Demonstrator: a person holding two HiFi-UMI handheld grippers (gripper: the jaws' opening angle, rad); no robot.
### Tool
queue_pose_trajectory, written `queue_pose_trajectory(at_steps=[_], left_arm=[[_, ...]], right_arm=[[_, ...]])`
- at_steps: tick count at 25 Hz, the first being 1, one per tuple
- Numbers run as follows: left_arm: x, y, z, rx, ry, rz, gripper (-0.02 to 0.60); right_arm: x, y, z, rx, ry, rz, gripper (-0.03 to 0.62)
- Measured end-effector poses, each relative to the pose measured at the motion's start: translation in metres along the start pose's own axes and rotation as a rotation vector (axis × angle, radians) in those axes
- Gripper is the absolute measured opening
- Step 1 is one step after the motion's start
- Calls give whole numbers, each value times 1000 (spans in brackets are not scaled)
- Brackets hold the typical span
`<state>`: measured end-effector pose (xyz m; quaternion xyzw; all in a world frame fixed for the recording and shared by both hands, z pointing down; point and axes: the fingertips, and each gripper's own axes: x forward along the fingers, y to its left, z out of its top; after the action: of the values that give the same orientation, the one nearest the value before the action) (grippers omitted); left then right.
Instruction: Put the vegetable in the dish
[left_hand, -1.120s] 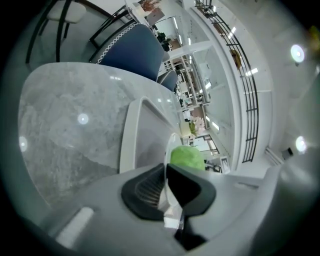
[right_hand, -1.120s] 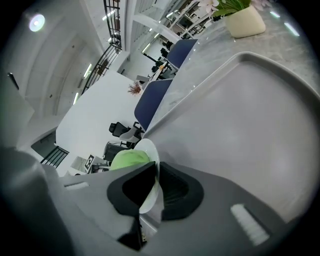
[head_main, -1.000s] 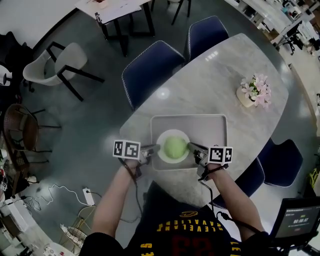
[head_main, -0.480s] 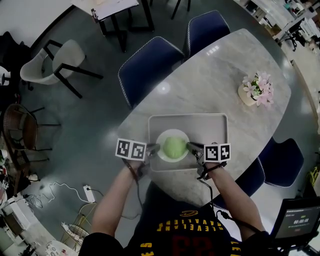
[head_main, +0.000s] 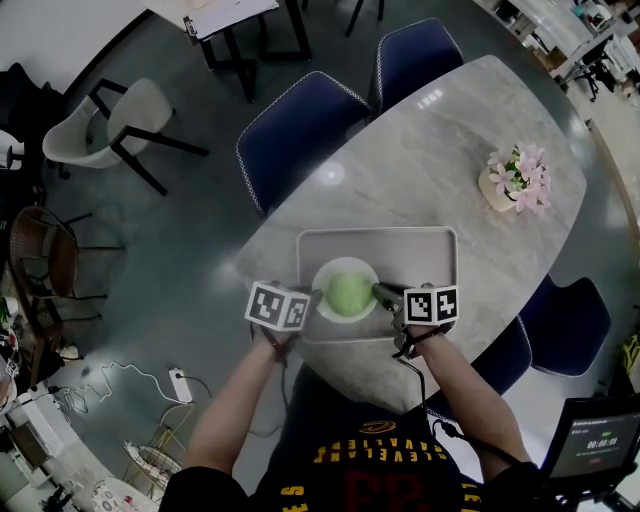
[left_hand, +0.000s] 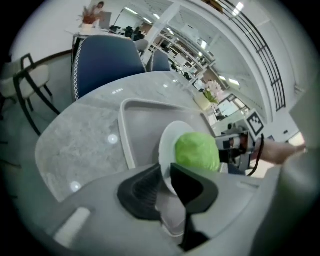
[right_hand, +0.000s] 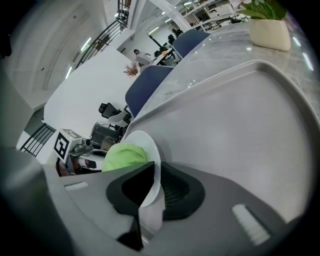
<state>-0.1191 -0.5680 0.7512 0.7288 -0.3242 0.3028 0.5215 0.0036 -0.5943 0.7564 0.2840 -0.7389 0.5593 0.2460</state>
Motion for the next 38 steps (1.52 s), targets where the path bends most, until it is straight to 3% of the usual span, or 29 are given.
queue_pose_trajectory(at_steps=[4, 11, 12, 14, 26, 34, 38], left_arm=[[1, -1, 0, 139, 31, 96, 80], [4, 6, 2, 308, 56, 235, 100], [4, 7, 2, 334, 55, 262, 47], [5, 8, 3, 361, 50, 295, 2], [-17, 6, -8, 249, -49, 266, 2], [-29, -29, -17, 149, -186, 145, 2], [-41, -50, -39, 136, -201, 116, 2]], right_arm=[[0, 0, 1, -9, -4, -7, 43], [2, -4, 2, -13, -14, -16, 44], [2, -4, 2, -15, -16, -20, 44], [2, -5, 3, -22, -19, -25, 44], [-17, -2, 6, -60, -106, -69, 6], [-44, 10, 2, -64, -166, -22, 6], [-60, 32, -13, -81, -189, 1, 6]])
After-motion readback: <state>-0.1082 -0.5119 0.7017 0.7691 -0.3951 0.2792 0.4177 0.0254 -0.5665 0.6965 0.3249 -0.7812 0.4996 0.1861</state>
